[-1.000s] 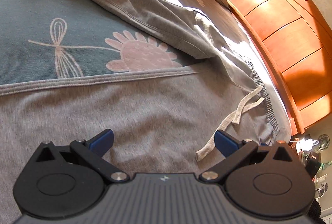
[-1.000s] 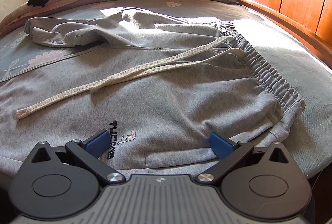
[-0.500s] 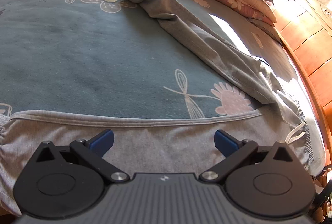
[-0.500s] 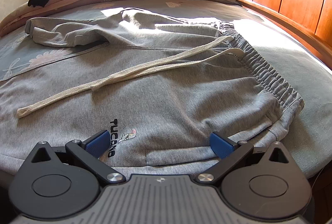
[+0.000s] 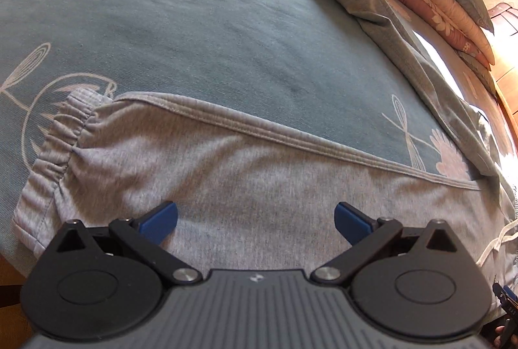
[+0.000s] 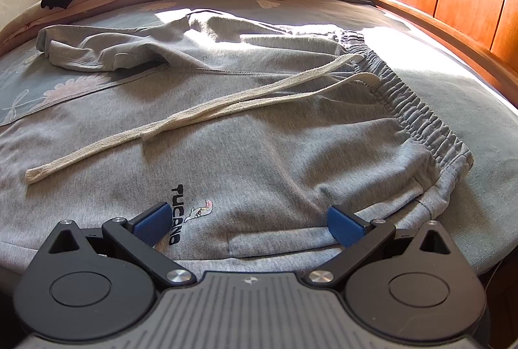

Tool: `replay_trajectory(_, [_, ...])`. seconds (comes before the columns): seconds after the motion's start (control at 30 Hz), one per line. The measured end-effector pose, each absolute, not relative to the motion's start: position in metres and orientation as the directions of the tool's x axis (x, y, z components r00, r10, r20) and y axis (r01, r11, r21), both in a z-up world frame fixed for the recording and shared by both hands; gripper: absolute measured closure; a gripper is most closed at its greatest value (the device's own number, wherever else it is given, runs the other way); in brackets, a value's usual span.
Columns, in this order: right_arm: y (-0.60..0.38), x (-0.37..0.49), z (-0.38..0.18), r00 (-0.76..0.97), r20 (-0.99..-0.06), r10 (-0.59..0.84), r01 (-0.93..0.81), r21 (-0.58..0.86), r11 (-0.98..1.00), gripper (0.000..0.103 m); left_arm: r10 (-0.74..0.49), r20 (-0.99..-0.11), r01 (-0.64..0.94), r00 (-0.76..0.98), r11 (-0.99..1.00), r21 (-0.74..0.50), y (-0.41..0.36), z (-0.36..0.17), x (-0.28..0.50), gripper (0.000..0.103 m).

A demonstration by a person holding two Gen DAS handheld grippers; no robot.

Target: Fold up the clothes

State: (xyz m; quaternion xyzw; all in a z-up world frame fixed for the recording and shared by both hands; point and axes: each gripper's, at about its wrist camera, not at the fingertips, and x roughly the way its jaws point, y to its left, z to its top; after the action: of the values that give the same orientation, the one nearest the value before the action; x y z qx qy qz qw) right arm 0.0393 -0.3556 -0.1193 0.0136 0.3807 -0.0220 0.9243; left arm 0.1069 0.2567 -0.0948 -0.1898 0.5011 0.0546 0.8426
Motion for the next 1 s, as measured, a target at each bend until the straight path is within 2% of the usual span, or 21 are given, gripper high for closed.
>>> replay_trajectory(0.1, [-0.355, 0.039, -0.12, 0.71, -0.704, -0.032, 0.053, 0.008, 0.999, 0.0, -0.103, -0.862, -0.194, 0.497, 0.955, -0.226, 0.228, -0.084, 0.105, 0.001])
replay_trajectory(0.33, [-0.356, 0.038, -0.12, 0.714, -0.699, -0.031, 0.051, 0.008, 0.999, 0.0, -0.26, -0.806, 0.095, 0.532, 0.964, -0.249, 0.135, -0.052, 0.107, 0.001])
replay_trajectory(0.47, [-0.357, 0.037, -0.121, 0.718, -0.695, -0.024, 0.044, 0.011, 0.999, 0.0, -0.349, -0.783, 0.235, 0.515, 0.936, -0.263, 0.083, -0.051, 0.116, 0.001])
replay_trajectory(0.63, [-0.358, 0.035, -0.121, 0.724, -0.69, -0.009, 0.028, 0.017, 0.999, 0.0, -0.365, -0.806, 0.287, 0.466, 0.924, -0.252, 0.043, -0.074, 0.122, 0.001])
replay_trajectory(0.77, [-0.36, 0.034, -0.121, 0.727, -0.686, 0.001, 0.019, 0.022, 1.0, 0.0, -0.333, -0.836, 0.282, 0.436, 0.933, -0.224, 0.031, -0.097, 0.123, 0.001])
replay_trajectory(1.0, [-0.367, 0.036, -0.116, 0.71, -0.703, 0.042, -0.017, 0.042, 0.999, 0.0, -0.33, -0.811, 0.291, 0.483, 0.934, -0.206, 0.032, -0.099, 0.113, 0.001])
